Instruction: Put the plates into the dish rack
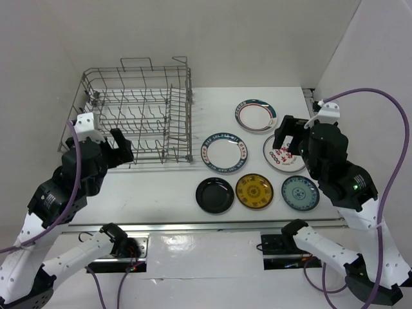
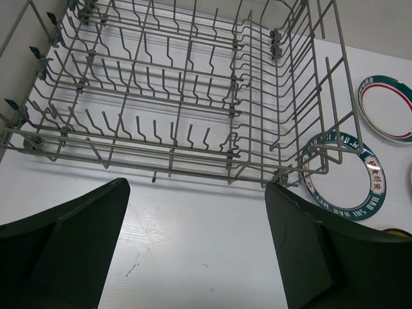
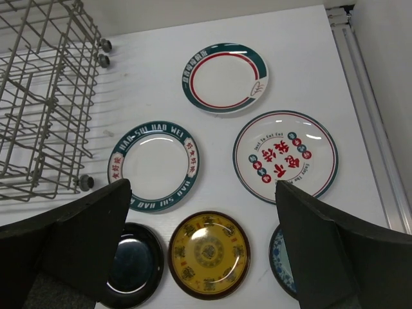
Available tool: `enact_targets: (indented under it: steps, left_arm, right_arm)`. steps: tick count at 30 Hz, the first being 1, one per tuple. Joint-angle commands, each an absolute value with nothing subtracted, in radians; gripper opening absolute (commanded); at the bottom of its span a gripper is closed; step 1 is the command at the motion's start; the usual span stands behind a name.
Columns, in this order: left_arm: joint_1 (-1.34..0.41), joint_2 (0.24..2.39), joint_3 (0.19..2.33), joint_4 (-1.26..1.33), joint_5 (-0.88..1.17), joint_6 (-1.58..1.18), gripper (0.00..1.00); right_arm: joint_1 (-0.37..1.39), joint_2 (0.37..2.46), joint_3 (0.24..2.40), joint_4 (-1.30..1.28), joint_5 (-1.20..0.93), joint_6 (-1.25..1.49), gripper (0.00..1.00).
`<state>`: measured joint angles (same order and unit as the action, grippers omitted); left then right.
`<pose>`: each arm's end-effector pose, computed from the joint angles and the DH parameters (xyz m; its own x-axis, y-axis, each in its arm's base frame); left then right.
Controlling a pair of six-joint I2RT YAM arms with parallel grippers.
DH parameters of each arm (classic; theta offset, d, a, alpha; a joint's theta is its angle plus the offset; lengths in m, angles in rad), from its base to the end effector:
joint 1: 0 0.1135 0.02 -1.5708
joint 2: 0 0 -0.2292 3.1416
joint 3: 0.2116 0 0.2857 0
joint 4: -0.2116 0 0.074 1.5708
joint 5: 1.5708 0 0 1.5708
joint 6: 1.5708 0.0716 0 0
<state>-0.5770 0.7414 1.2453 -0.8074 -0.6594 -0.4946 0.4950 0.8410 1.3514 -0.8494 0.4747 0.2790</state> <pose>0.1842 -0.0675 0.4167 -0.1925 -0.3223 -0.9268 -0.1707 0.9411 -0.2918 0.2016 0.0716 0.4274 -0.2932 0.1201 -0.9485 0.0391 0.9928 0.1136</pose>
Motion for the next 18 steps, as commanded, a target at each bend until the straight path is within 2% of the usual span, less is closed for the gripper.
enact_targets:
  steps: [1, 4, 7, 10, 15, 18]
  left_arm:
    - [-0.574, 0.736, 1.232, -0.769, -0.660, -0.485, 1.00]
    - [-0.574, 0.736, 1.218, -0.769, -0.615, -0.512, 1.00]
    - [-0.574, 0.723, 1.172, -0.729, -0.462, -0.564, 1.00]
    - [-0.574, 0.701, 1.051, -0.657, -0.234, -0.650, 1.00]
    - [-0.574, 0.631, 0.673, -0.294, 0.104, -0.813, 1.00]
    - [-0.574, 0.630, 0.559, -0.209, 0.118, -0.850, 1.00]
  right_arm:
    - [0.495, 0.861, 1.371, -0.834, 0.499, 0.276, 1.00]
    - [0.495, 0.850, 1.371, -0.825, 0.499, 0.267, 1.00]
    - [0.495, 0.841, 1.350, -0.815, 0.474, 0.258, 1.00]
    - [0.495, 0.831, 1.324, -0.804, 0.446, 0.247, 1.00]
    - [0.495, 0.831, 1.315, -0.795, 0.400, 0.247, 1.00]
    - [0.495, 0.821, 1.324, -0.782, 0.390, 0.238, 1.00]
